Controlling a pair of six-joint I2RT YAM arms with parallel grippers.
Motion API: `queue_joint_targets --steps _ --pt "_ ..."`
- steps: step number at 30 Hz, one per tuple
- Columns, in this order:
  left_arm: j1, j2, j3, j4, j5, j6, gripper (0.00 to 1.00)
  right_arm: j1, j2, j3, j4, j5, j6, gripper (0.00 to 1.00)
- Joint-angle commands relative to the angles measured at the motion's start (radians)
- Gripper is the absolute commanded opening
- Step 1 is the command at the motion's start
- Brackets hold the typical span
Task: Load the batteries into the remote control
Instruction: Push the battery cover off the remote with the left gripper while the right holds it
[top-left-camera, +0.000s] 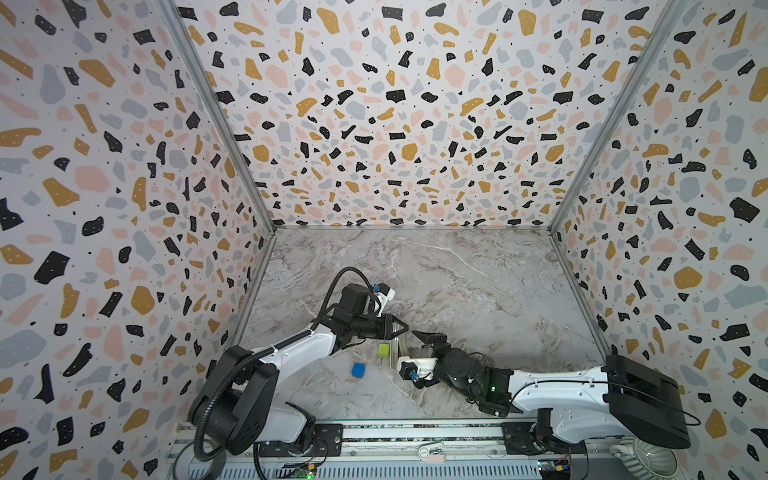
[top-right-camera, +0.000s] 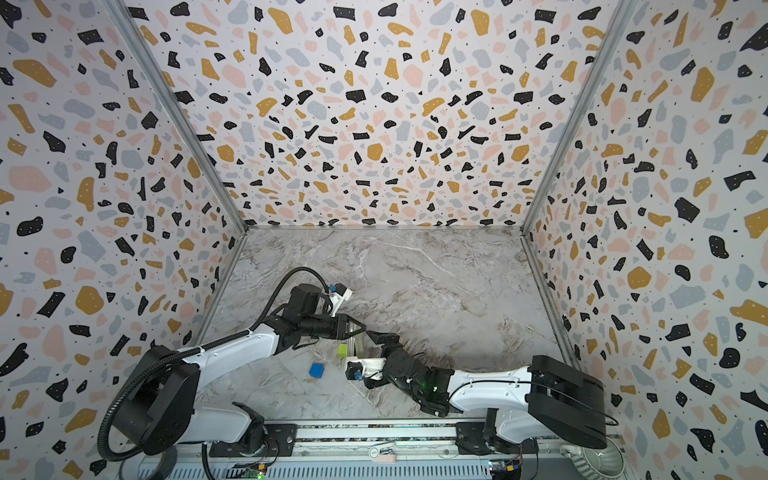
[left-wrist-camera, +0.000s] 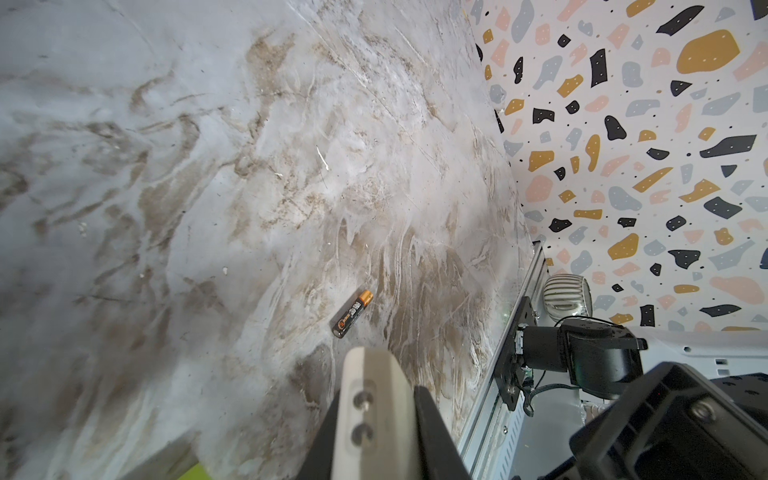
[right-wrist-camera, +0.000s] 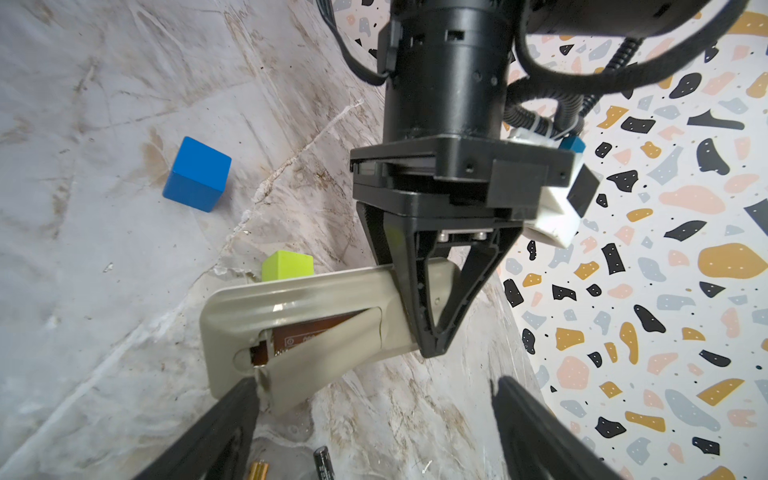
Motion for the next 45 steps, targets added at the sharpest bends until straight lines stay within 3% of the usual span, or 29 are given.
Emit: queue_joint_targets --steps 1,31,45 --pt "-0.002 0.013 0.04 0.019 0.047 -0.004 0.0 -0.02 0.005 0.041 0.02 0.03 0.026 0.9" --pt "0.048 0.144 0.097 0.149 -0.004 -0.025 0.0 -0.072 0.065 0.051 0.01 -0.045 0.075 0.9" --pt "0.116 0.19 0.106 0.224 -0.033 -0.032 0.0 -0.083 0.114 0.058 0.003 -0.07 0.092 0.9"
